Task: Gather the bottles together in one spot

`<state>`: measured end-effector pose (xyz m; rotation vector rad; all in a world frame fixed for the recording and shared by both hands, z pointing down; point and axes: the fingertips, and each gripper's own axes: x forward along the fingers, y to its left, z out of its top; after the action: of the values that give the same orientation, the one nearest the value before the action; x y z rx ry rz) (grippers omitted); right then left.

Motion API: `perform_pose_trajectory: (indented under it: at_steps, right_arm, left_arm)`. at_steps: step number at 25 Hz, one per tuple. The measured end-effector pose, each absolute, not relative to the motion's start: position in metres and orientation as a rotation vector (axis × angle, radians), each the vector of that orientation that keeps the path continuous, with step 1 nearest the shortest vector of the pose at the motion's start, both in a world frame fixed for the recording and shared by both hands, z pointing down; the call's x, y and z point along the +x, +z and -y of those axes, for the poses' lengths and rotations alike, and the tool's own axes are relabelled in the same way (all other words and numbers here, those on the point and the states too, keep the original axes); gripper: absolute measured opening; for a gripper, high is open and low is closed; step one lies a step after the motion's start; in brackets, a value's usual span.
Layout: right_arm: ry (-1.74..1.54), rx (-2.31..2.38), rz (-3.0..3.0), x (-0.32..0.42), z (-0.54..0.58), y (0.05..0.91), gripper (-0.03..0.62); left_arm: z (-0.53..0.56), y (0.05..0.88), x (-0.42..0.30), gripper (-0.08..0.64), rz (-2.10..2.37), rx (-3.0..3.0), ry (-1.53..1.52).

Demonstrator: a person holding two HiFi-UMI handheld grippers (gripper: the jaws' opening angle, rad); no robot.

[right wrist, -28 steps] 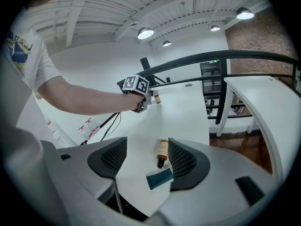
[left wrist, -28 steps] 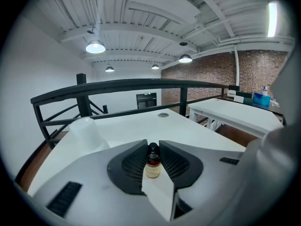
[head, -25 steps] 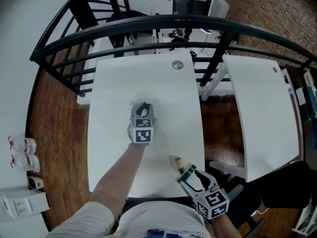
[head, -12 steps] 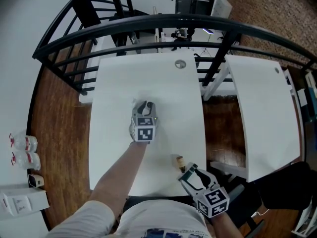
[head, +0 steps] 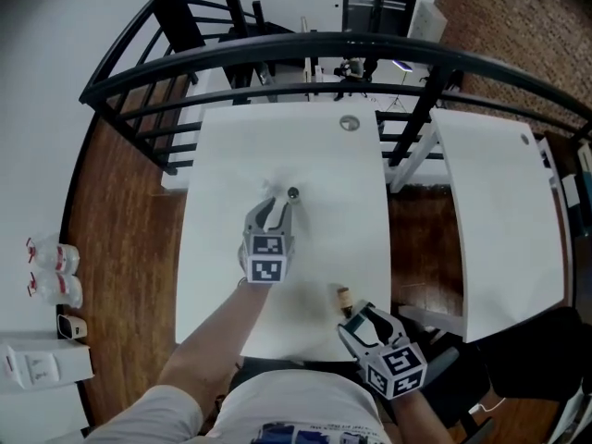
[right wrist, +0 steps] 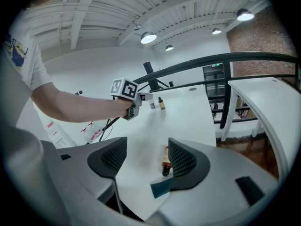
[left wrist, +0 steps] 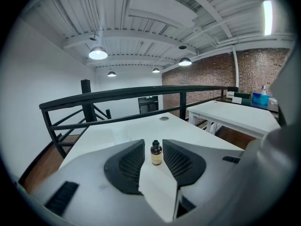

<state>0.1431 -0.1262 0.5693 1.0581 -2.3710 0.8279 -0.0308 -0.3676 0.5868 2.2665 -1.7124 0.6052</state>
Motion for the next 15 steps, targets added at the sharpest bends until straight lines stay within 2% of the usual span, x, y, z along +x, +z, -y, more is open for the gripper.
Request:
perform_pose_trajectory:
  at_steps: [15]
  right_arm:
    - [0.682, 0.981, 2.500, 0.062, 0.088, 0.534, 0.299]
  left_arm:
    - [0.152, 0.520, -0.102, 0.120, 1.486, 2.205, 0.497]
